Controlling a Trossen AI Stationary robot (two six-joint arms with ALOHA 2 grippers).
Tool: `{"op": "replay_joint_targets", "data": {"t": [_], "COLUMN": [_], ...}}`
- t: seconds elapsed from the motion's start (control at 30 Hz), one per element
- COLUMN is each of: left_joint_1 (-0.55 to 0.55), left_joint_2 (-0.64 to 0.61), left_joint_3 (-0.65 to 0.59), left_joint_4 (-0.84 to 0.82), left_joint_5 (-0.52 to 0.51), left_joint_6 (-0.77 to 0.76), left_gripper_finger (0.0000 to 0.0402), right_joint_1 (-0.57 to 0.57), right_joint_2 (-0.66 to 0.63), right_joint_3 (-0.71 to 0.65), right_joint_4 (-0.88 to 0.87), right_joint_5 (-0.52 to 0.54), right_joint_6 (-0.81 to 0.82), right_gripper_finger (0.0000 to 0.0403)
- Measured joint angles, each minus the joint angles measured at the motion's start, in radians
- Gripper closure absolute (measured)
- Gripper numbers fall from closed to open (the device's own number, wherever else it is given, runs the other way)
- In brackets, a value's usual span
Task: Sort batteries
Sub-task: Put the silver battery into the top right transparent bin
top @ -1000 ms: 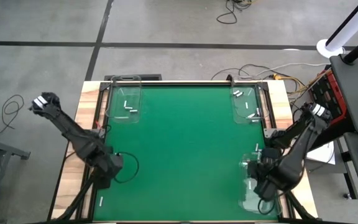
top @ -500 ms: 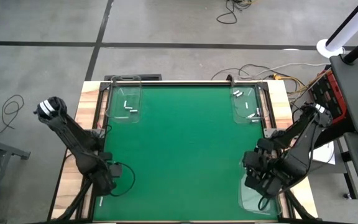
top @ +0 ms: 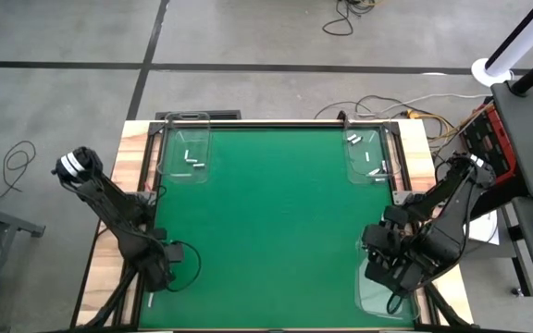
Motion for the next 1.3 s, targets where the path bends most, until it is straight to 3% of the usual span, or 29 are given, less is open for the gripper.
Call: {"op": "replay_joint_targets", "data": {"t": [0.1, 0.23, 0.3, 0.4, 0.57, 0.63, 0.8, 0.93, 1.03, 1.2, 1.3], "left_joint_1": [0.0, 0.0, 0.0, 0.006, 0.075, 0.122, 0.269, 0.402, 0.475, 0.564, 0.595], "left_joint_2": [-0.007, -0.023, -0.037, -0.078, -0.203, -0.26, -0.373, -0.397, -0.376, -0.308, -0.251], "left_joint_3": [-0.024, -0.034, -0.026, 0.006, 0.102, 0.136, 0.138, 0.083, 0.052, 0.033, 0.046], "left_joint_4": [0.008, -0.003, -0.012, -0.032, -0.015, 0.036, 0.371, 0.737, 0.96, 1.257, 1.352], "left_joint_5": [-0.011, -0.034, -0.067, -0.207, -0.431, -0.567, -0.847, -0.809, -0.747, -0.7, -0.693], "left_joint_6": [-0.081, -0.108, -0.111, -0.117, -0.118, -0.097, 0.13, 0.37, 0.485, 0.612, 0.656], "left_gripper_finger": [0.0285, 0.0364, 0.0378, 0.0374, 0.037, 0.0371, 0.0372, 0.0372, 0.0372, 0.0372, 0.0372], "right_joint_1": [0.0, -0.002, -0.003, -0.005, -0.031, -0.071, -0.231, -0.357, -0.431, -0.541, -0.603], "right_joint_2": [0.0, 0.0, 0.0, 0.0, 0.008, 0.014, 0.014, 0.021, 0.027, 0.027, 0.027], "right_joint_3": [0.004, 0.024, 0.038, 0.047, 0.018, -0.006, -0.174, -0.36, -0.448, -0.476, -0.457], "right_joint_4": [0.002, 0.004, 0.006, 0.053, 0.265, 0.356, 0.788, 1.367, 1.685, 1.83, 1.817], "right_joint_5": [0.0, 0.005, 0.037, 0.136, 0.391, 0.418, 0.333, 0.057, -0.039, -0.044, -0.137], "right_joint_6": [0.0, 0.001, 0.001, -0.003, -0.071, -0.112, -0.236, -0.501, -0.615, -0.667, -0.646], "right_gripper_finger": [0.0239, 0.0249, 0.0254, 0.026, 0.0269, 0.0271, 0.026, 0.0237, 0.0221, 0.0219, 0.0224]}}
